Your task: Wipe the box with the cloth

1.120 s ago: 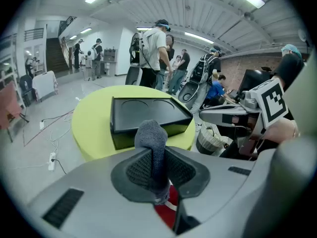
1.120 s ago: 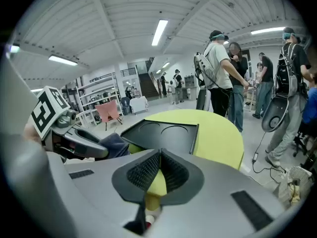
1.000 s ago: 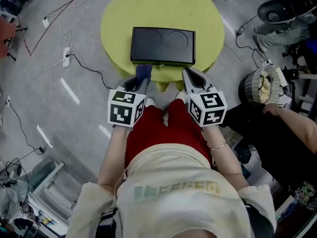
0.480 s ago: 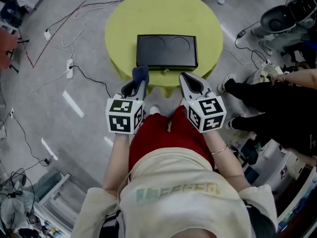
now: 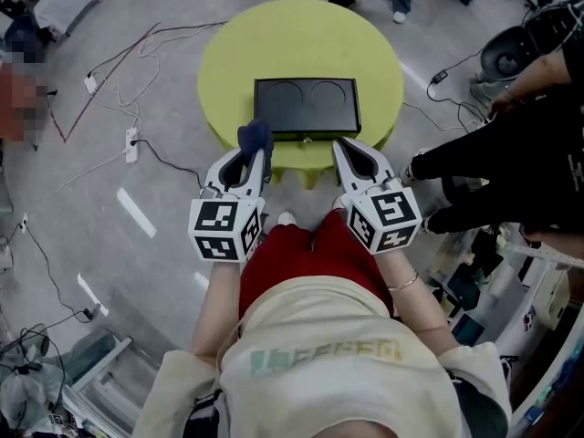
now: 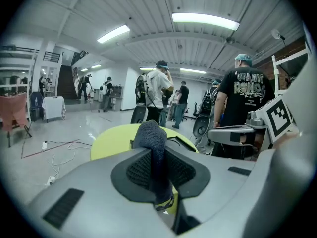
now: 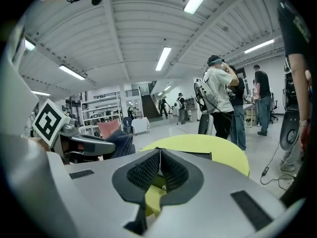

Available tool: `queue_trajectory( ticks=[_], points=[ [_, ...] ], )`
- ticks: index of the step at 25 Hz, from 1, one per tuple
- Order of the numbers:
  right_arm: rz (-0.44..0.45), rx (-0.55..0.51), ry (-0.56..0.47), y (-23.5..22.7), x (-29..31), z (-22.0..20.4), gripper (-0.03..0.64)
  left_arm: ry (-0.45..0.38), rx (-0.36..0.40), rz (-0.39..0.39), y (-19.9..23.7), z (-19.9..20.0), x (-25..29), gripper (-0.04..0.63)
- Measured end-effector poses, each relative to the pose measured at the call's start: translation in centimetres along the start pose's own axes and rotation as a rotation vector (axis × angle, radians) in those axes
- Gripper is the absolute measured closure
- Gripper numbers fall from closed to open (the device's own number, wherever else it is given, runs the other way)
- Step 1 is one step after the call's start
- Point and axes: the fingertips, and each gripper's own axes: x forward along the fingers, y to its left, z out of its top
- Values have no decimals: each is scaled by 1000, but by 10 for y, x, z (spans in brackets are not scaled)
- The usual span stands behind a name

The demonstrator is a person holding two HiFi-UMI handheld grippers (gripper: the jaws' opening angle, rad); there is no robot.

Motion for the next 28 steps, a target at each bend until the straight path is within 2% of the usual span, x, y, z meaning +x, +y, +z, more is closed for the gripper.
queue_trajectory(
  ticks=[10,28],
  points=[
    [-21,-51,-108,2,-19,27,580,-147,27,5,-5,33,-18,531],
    [-23,-60,-182,15,-27,42,580,-220,49,-6,-3,56,-31,531]
  ],
)
